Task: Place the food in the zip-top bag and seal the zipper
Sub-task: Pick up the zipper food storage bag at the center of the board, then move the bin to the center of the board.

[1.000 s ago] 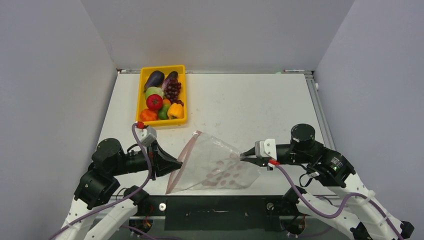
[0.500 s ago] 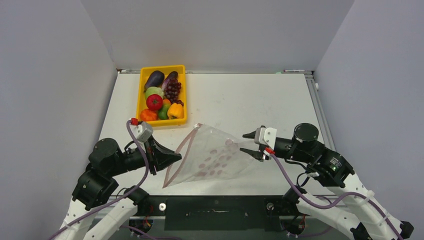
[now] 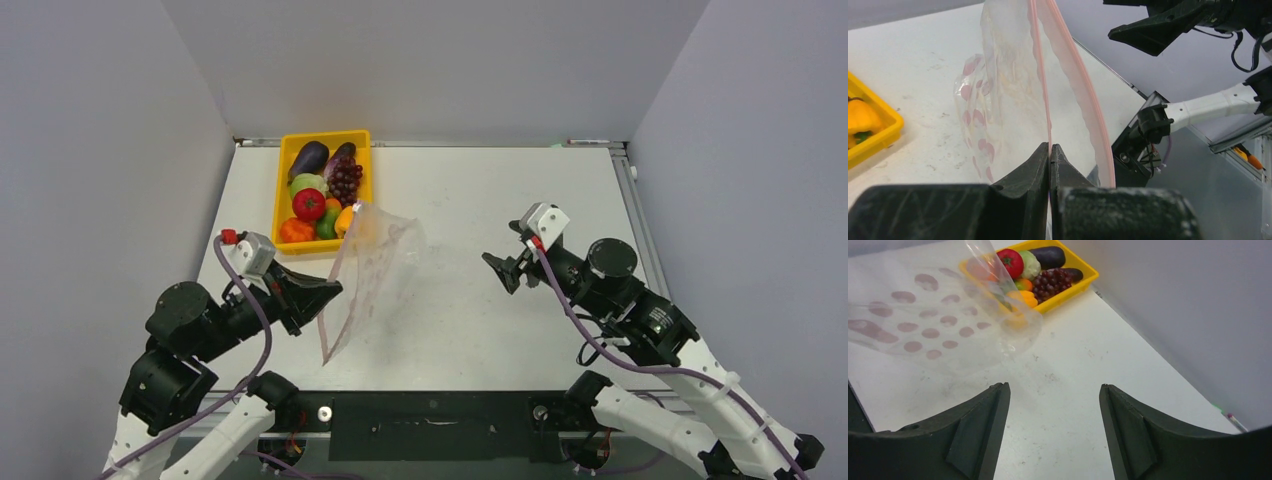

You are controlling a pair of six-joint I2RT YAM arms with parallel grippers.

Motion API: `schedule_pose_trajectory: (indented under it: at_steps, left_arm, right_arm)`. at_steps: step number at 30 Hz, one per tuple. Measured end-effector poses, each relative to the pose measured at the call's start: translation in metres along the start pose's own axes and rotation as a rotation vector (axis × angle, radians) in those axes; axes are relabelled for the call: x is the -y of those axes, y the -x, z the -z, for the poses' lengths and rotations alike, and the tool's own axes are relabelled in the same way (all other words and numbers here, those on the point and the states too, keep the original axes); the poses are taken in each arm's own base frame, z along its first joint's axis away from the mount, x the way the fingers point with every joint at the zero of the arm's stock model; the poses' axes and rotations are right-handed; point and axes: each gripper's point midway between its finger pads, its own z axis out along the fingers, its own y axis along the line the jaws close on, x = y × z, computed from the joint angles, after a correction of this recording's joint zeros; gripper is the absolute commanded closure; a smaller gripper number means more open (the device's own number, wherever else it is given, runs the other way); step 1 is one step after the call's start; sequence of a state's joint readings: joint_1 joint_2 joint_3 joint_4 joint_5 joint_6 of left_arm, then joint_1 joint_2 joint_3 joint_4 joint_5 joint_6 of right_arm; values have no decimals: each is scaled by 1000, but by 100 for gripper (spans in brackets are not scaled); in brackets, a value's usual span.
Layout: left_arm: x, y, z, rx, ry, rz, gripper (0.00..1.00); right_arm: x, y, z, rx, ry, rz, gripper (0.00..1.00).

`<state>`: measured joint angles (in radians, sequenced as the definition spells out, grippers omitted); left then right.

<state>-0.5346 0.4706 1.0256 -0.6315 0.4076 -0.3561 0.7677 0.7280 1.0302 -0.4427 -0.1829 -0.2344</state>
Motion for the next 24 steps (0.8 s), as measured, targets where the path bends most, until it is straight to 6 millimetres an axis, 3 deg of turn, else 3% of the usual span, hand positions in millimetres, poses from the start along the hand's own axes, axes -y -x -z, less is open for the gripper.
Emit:
schedule_pose_trajectory:
  at_steps: [7, 17, 24]
  left_arm:
    - [-10, 31, 14, 109, 117, -24, 100]
    - [-31, 61, 32, 226, 289, -56, 100]
    - [-47, 81, 53, 308, 423, -94, 100]
  right_arm:
    - [9, -14, -23, -59, -69, -101, 31]
    - [-8, -50, -67, -149, -27, -235, 26]
    - [-32, -80, -109, -229, 68, -326, 29]
